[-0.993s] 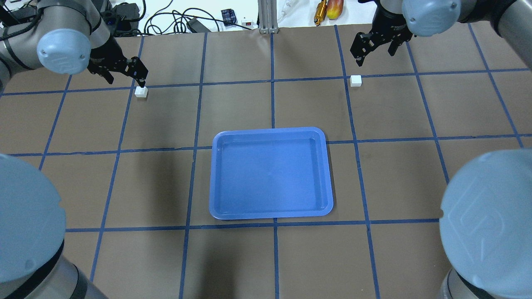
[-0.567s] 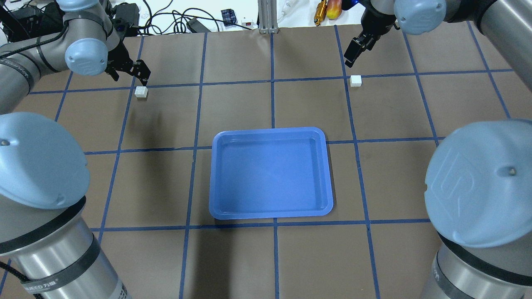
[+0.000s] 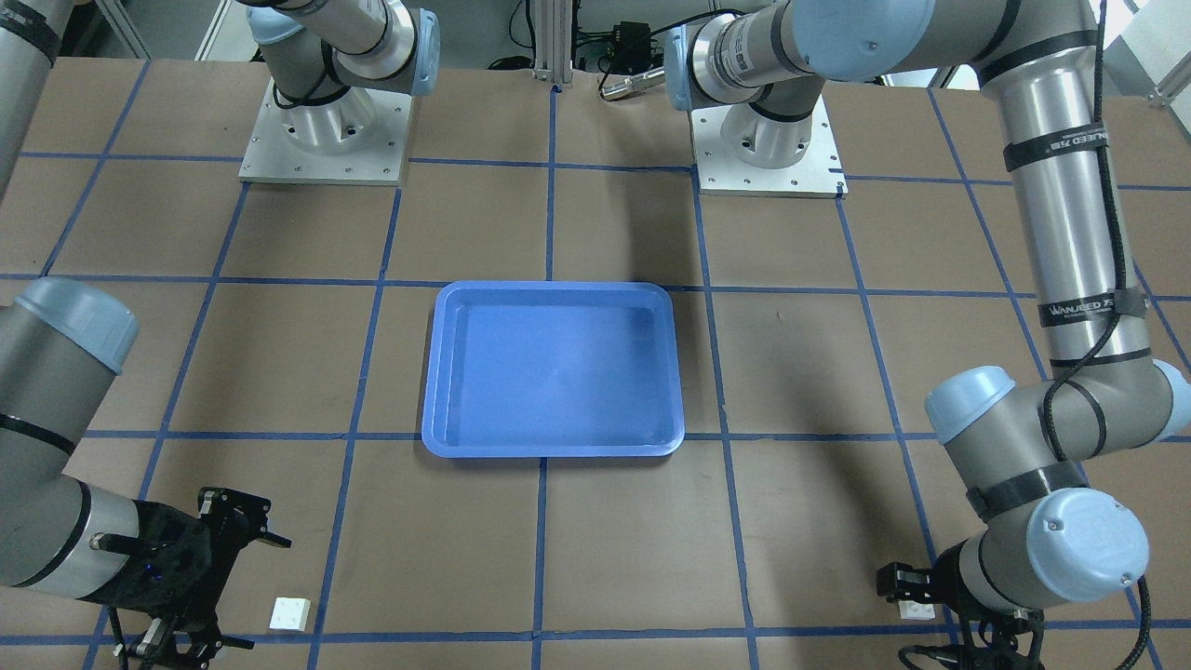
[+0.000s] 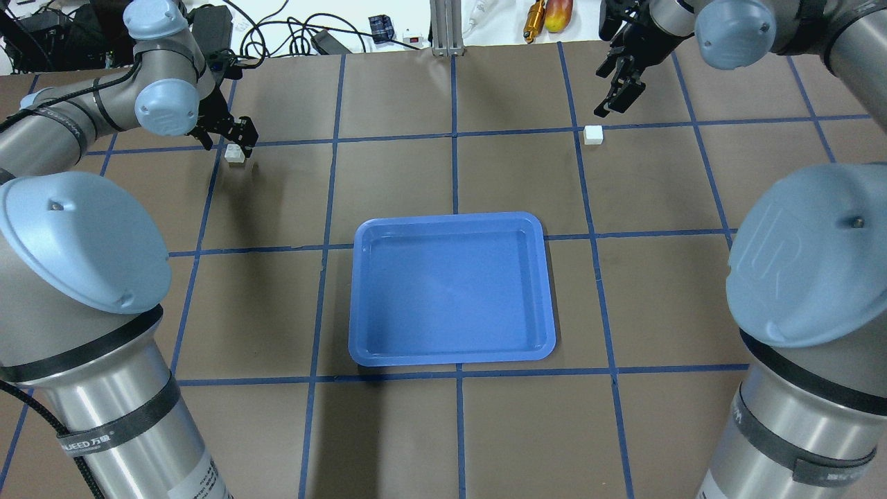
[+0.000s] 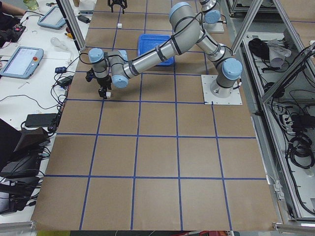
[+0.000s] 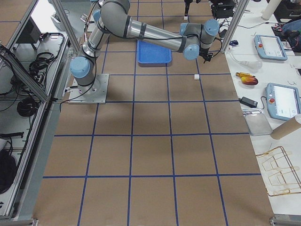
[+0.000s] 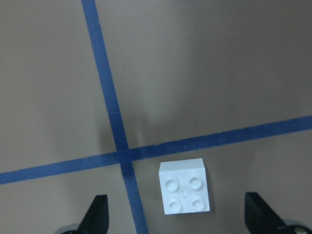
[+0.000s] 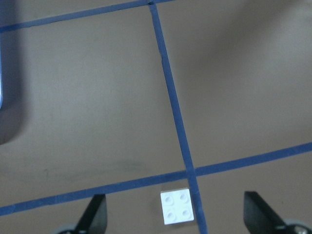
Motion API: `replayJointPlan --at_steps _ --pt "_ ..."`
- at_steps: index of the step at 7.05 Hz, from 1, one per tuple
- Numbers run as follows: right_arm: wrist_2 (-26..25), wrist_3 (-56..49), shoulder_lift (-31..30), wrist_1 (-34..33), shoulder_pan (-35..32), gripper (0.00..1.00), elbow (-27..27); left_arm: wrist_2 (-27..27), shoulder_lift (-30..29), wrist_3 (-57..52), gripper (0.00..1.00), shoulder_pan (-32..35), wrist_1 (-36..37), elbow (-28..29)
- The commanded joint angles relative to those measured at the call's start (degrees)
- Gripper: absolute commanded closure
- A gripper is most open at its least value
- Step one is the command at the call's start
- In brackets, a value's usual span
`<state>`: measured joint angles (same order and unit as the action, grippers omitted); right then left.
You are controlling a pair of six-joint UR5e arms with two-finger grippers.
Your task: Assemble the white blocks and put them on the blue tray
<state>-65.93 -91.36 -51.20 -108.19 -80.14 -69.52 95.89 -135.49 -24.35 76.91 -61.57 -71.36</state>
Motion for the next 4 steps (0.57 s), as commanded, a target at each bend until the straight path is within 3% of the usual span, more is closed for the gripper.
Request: replayJointPlan --at_steps 1,2,4 --pt "10.4 -12.6 3.8 -0.1 4.7 0.00 0.0 -1.4 -0.1 0.4 0.59 0.0 -0.1 -0.6" --pt "12.9 -13.7 5.0 0.3 5.9 0.00 -0.1 -4.3 -0.3 0.4 0.63 0.0 0.0 -0.4" --pt "15.9 -20.4 6.2 0.3 6.2 0.00 -3.5 -4.3 0.3 1.2 0.68 0.0 -0.4 0.0"
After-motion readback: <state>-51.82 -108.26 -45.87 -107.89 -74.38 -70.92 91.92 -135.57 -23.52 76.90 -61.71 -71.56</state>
